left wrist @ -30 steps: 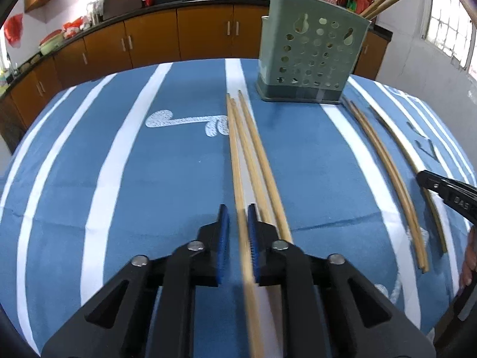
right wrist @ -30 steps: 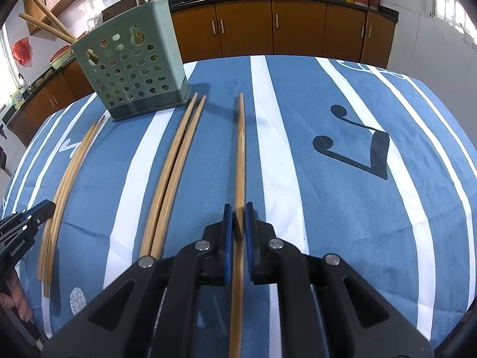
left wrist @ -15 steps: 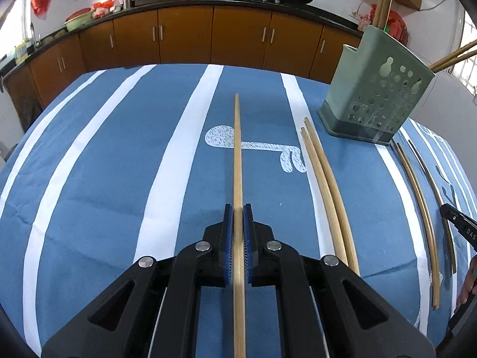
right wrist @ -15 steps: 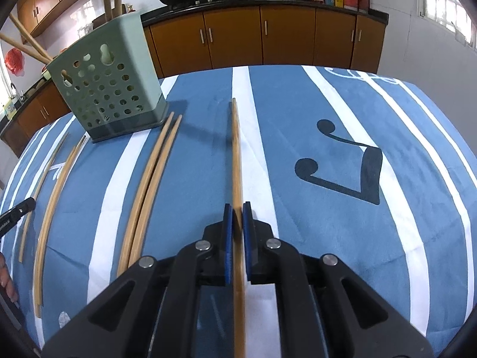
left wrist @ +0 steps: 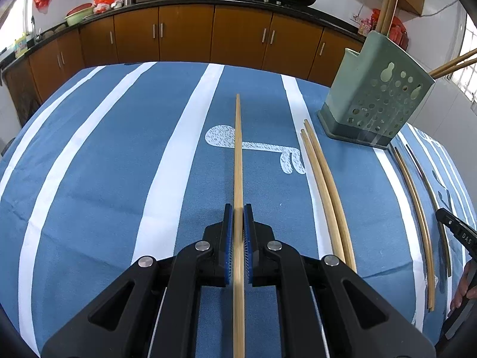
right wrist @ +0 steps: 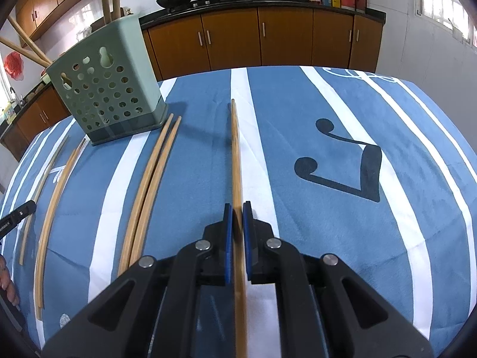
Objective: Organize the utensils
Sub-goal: 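Grasp a chopstick with the left tool while the right tool holds its own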
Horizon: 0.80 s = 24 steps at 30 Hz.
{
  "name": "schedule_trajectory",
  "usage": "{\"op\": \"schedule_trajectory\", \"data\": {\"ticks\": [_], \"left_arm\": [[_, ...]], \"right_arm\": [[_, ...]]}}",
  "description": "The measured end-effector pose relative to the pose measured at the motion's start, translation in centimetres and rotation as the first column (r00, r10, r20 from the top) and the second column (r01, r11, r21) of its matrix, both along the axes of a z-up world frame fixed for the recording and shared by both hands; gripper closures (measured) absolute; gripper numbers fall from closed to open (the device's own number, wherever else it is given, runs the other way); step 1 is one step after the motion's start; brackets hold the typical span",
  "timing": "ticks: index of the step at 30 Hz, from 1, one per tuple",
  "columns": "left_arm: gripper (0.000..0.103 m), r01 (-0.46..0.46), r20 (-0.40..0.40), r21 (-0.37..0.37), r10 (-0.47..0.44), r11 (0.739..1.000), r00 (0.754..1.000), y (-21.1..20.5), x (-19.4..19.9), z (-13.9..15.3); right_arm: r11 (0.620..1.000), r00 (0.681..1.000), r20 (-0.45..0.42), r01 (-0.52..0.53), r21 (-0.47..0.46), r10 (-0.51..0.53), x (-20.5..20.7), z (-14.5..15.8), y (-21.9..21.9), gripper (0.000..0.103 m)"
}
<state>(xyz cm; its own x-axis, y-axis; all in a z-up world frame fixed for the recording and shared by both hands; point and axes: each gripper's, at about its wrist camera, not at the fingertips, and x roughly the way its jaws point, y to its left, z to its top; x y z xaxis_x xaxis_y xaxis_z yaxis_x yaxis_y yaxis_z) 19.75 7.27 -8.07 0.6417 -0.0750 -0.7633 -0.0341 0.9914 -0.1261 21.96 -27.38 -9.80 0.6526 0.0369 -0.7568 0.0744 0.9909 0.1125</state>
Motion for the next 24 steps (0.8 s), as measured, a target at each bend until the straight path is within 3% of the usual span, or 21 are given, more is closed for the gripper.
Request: {"op": "schedule_trajectory", "data": {"ticks": [19, 24], "left_arm": [[0.094, 0.0, 0.0, -0.002, 0.0, 1.0, 1.0, 0.0, 0.0, 0.0], [0.094, 0.034, -0.01, 0.077, -0.033, 0.996, 0.999, -0.9, -1.1, 0.1]], "right_arm": [[1.0, 1.0, 0.001, 0.0, 0.006, 0.0, -0.1, 0.0, -0.1, 0.095], [1.0, 1.0, -0.007, -0.009, 0.008, 0.009, -1.2, 0.1, 0.0, 0.094]]}}
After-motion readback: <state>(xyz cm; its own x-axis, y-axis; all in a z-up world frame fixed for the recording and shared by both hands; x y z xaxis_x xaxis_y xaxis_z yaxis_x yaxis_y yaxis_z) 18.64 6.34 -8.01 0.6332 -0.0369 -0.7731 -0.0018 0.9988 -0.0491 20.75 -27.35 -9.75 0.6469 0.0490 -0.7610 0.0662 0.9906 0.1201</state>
